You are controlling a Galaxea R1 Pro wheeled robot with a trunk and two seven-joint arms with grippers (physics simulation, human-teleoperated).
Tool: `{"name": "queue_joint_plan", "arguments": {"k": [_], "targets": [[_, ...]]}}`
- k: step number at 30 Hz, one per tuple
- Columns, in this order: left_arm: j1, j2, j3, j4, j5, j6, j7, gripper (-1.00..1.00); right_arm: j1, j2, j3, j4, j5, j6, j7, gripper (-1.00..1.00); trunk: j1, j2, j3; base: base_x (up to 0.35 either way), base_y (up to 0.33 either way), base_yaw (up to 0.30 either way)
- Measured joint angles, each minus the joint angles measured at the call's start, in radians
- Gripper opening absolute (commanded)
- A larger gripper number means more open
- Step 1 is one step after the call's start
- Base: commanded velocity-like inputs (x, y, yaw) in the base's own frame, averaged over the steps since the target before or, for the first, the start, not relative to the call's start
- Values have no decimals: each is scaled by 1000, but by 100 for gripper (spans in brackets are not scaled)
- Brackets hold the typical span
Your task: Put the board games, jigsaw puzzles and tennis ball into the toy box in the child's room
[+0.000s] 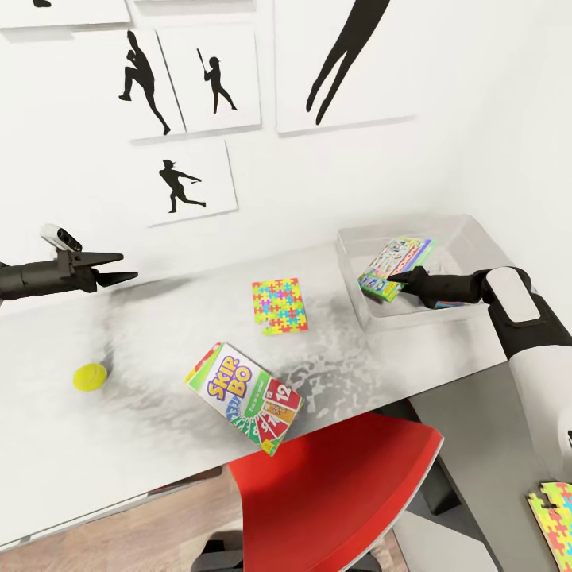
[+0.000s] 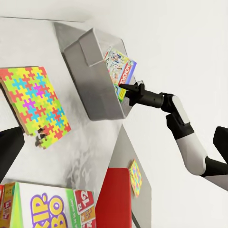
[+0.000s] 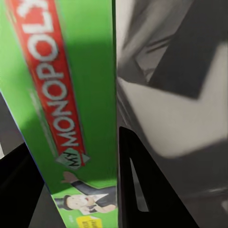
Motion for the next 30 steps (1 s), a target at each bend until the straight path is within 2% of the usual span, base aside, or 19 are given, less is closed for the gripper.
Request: {"name": "queue_joint_plan", "arguments": {"k": [17,18,30], "targets": [[0,0,1,0,0,0,0,100,-26,-1,3,0,14,1,0,-100,0,1,-2,0,0,0],[0,0,0,0,0,0,0,100,-27,-1,3,0,14,1,0,100,0,1,-2,0,0,0],[0,0,0,0,0,0,0,100,-36,1,3,1,14,1,0,100,0,1,-2,0,0,0]]}}
